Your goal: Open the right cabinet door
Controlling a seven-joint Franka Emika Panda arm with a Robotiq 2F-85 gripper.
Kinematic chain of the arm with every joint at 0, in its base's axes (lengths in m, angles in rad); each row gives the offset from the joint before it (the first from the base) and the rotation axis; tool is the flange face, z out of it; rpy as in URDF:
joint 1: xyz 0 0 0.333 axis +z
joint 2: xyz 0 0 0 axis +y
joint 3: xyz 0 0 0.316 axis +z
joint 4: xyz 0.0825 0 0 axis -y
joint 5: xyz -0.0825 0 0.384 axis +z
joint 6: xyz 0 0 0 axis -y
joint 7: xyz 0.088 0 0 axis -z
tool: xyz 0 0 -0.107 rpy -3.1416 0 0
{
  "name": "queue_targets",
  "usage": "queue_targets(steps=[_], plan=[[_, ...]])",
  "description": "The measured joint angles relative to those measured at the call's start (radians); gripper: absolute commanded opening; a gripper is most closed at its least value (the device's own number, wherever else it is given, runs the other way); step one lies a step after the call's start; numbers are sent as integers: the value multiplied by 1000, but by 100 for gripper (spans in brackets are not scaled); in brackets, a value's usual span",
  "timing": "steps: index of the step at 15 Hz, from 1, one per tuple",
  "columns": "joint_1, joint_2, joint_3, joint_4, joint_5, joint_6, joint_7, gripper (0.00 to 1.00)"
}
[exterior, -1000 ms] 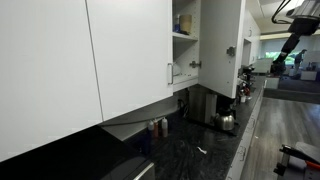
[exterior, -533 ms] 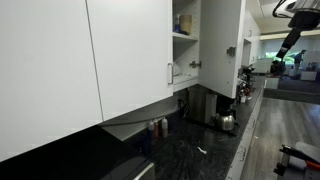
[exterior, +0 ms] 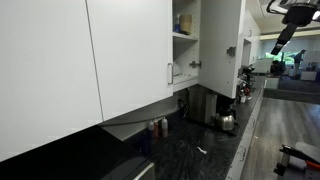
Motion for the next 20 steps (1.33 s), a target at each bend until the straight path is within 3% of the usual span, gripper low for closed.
queue_targets(steps=[20], plan=[[206,-66,133,0,0,-66,144,100]])
